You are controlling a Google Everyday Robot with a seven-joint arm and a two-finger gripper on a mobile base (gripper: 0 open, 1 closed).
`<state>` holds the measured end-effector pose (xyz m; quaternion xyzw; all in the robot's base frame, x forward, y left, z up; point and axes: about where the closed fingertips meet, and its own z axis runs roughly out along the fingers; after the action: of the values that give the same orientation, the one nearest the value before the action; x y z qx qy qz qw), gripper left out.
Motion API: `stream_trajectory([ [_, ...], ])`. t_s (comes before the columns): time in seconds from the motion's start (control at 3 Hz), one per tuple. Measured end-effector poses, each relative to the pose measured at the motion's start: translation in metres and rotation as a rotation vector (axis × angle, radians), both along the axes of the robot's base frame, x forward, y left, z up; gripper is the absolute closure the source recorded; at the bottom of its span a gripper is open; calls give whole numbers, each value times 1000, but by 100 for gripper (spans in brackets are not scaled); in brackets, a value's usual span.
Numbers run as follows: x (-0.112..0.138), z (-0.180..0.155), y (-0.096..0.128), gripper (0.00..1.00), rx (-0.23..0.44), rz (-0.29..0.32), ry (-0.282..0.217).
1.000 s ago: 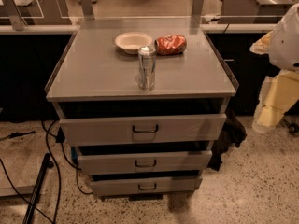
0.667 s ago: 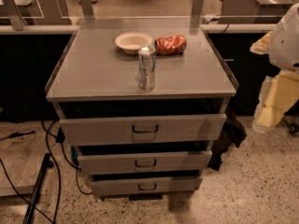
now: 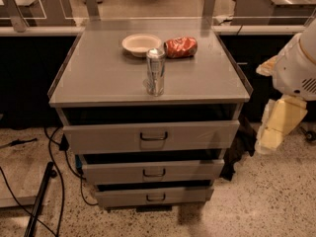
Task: Open top drawer
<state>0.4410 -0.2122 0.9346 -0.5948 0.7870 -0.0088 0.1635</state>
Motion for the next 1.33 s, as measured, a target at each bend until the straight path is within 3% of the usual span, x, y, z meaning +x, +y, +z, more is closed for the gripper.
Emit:
stream_trajectory([
  [0.67,11,-75,11,0,85,-13,37],
  [1.0,14,-140,26,0,155,-8,137],
  [1.33,14,-140,26,0,155,-8,137],
])
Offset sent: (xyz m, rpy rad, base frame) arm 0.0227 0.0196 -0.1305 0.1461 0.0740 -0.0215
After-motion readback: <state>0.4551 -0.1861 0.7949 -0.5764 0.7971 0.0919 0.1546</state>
